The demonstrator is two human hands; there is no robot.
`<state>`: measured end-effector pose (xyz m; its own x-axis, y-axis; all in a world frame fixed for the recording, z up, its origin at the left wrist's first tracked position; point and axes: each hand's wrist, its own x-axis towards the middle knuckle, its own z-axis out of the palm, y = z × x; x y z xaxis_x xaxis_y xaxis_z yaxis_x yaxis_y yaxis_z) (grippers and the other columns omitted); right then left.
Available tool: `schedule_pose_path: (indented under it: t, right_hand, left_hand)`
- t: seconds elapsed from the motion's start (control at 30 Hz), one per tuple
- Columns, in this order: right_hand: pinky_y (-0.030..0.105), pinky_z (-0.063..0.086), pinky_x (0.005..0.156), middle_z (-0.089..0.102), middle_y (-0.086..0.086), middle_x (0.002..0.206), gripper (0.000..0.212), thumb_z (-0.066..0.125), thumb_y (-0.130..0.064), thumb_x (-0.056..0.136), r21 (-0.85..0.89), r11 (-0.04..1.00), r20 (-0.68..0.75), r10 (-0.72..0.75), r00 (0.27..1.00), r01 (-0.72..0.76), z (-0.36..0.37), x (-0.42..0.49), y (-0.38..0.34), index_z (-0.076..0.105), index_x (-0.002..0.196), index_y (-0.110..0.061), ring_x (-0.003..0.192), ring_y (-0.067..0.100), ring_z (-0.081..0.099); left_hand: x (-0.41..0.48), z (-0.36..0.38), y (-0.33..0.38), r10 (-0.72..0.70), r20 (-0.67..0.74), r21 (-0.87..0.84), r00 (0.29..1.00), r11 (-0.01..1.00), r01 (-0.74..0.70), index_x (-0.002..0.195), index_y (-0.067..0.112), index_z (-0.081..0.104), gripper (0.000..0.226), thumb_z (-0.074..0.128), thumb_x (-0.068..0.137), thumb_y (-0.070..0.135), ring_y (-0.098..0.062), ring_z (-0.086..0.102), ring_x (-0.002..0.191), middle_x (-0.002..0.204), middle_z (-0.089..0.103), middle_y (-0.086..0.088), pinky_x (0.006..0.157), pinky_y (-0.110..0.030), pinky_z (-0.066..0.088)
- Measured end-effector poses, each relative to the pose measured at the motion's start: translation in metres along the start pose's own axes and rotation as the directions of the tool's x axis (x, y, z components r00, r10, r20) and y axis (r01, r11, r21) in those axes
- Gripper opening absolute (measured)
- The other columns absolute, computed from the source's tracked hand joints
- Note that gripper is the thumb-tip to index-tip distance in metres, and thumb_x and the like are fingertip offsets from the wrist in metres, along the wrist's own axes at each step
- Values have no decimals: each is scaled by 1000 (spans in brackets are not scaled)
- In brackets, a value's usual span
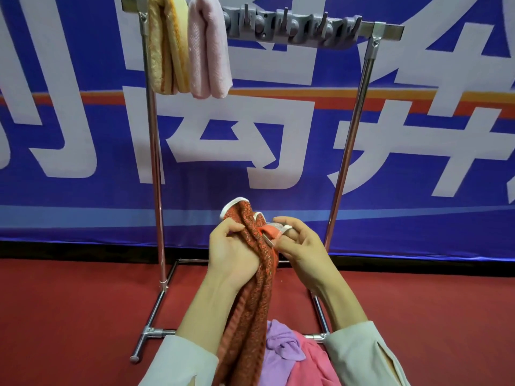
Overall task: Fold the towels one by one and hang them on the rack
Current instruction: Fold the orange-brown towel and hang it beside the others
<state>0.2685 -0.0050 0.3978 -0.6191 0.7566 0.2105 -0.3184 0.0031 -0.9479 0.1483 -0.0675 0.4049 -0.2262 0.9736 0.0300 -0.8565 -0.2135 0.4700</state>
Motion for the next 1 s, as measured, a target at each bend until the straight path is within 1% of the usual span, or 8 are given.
schedule_pose_path:
  t: [0.1, 0.2, 0.33, 0.43, 0.57, 0.7, 0.87, 1.0]
  right_hand:
    - [29, 53, 72, 73, 8, 88, 35, 64, 13, 79, -25, 1000, -60, 6, 998, -7, 1, 0, 3, 61, 108, -7, 80, 20, 68]
    - [28, 56, 71, 72, 14, 86, 21, 64, 5, 85, 2, 999, -122, -35, 992, 35, 1, -1, 0, 62, 105, -1, 77, 23, 69]
    - [22, 54, 61, 67, 2, 68, 5, 63, -10, 91, -14, 995, -238, -100, 966, 100, 0, -3, -7, 63, 86, -7, 65, 15, 65]
    - [22, 47, 67, 61, 2, 77, 7, 67, -16, 88, -220, 965, -263, -199, 944, 142, -1, -1, -5, 67, 81, -16, 72, 11, 55]
    - [7, 36, 83, 54, -2, 100, 15, 74, -25, 82, -504, 852, -288, -321, 902, 142, -1, -2, -4, 66, 73, -33, 100, 10, 44]
    - [30, 43, 69, 56, -1, 69, 26, 67, -20, 89, -270, 945, -233, -248, 940, 182, 0, -5, -8, 59, 64, -23, 70, 12, 50]
    - [25, 42, 59, 50, 2, 63, 23, 67, -27, 89, -230, 965, -239, -184, 953, 129, 5, -8, -12, 60, 71, -14, 63, 15, 47]
    - [33, 50, 68, 60, 4, 69, 24, 65, -34, 90, -209, 977, -221, -97, 970, 50, 3, -9, -12, 68, 75, -16, 67, 18, 57]
  left_hand:
    - [6, -1, -7, 40, -144, 70, 989, 997, -30, 93, 4, 53, 20, 34, 85, 3, -25, 60, 65, 84, 57, -13, 69, -34, 46]
    - [9, 2, -9, 167, -219, 287, 961, 953, -100, 96, -1, 52, 7, 46, 93, -1, -25, 62, 52, 71, 60, -19, 53, -31, 53]
    - [7, -1, -10, 408, -248, 561, 879, 800, -213, 100, -2, 52, 27, 71, 80, -1, -45, 67, 86, 96, 67, -32, 81, -58, 55]
    - [5, -2, -10, 482, -232, 636, 845, 732, -243, 87, 1, 56, 24, 77, 75, 1, -53, 65, 86, 91, 67, -34, 80, -66, 51]
    - [1, -1, -8, 578, -167, 768, 799, 584, -262, 79, 3, 64, 23, 83, 70, 10, -41, 69, 80, 80, 71, -23, 80, -53, 55]
    - [5, -8, -6, 655, -115, 857, 747, 446, -259, 74, 16, 60, 23, 82, 72, 22, -30, 64, 70, 70, 68, -5, 72, -42, 53]
    - [7, -5, -12, 594, -160, 843, 789, 497, -203, 78, 12, 55, 24, 73, 82, 29, -15, 52, 64, 67, 57, 4, 69, -37, 45]
    - [7, -2, -17, 495, -189, 792, 848, 588, -166, 87, 7, 64, 38, 58, 91, 44, -27, 63, 80, 86, 69, -16, 84, -48, 52]
